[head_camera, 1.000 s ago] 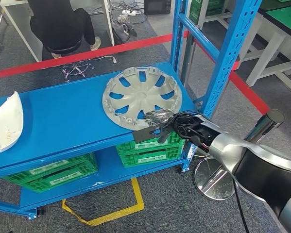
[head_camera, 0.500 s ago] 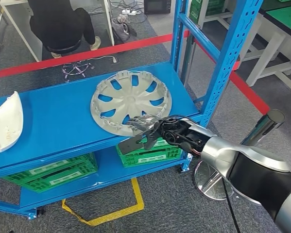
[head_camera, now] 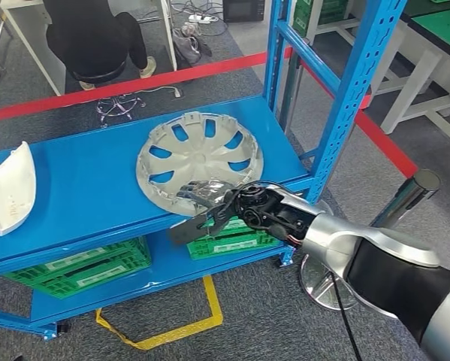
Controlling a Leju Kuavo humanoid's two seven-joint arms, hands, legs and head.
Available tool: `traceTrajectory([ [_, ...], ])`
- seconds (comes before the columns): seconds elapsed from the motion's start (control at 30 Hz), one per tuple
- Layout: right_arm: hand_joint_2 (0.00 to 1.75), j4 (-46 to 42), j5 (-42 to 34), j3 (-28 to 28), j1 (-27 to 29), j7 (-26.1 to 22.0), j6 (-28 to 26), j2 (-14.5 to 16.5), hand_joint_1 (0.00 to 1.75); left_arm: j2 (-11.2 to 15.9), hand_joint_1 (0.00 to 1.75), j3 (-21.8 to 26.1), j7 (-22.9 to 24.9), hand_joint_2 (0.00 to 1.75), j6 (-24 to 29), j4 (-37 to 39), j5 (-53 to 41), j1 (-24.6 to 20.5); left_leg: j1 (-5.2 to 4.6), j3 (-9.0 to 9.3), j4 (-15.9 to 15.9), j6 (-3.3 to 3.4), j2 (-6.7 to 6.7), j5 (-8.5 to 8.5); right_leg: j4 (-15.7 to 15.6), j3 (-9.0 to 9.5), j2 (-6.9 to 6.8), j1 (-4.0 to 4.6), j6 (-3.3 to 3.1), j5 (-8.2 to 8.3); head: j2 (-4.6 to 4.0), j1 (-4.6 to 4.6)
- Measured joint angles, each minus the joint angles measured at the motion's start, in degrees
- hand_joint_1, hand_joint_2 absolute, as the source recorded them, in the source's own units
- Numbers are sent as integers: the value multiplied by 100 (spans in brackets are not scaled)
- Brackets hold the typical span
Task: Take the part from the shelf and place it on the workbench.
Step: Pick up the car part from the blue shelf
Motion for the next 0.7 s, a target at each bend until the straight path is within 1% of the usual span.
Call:
traceTrajectory([
  [0.17, 175, -151, 116, 38, -2, -103, -80, 184, 0, -25, 0, -79, 20, 0, 12, 0, -20, -13, 0, 1, 0, 0, 0, 0, 0, 0, 0, 0, 0, 0, 0, 0],
  [0.47, 175, -152, 221, 67, 0, -125, -122, 236, 0, -28, 0, -137, 58, 0, 17, 0, -48, -39, 0, 0, 0, 0, 0, 0, 0, 0, 0, 0, 0, 0, 0, 1],
  [0.7, 175, -301, 253, 142, 20, -118, -25, 287, 0, -36, 0, -147, 63, 0, 19, 0, -48, -62, 0, 0, 0, 0, 0, 0, 0, -1, 1, 0, 0, 0, 0, 0],
])
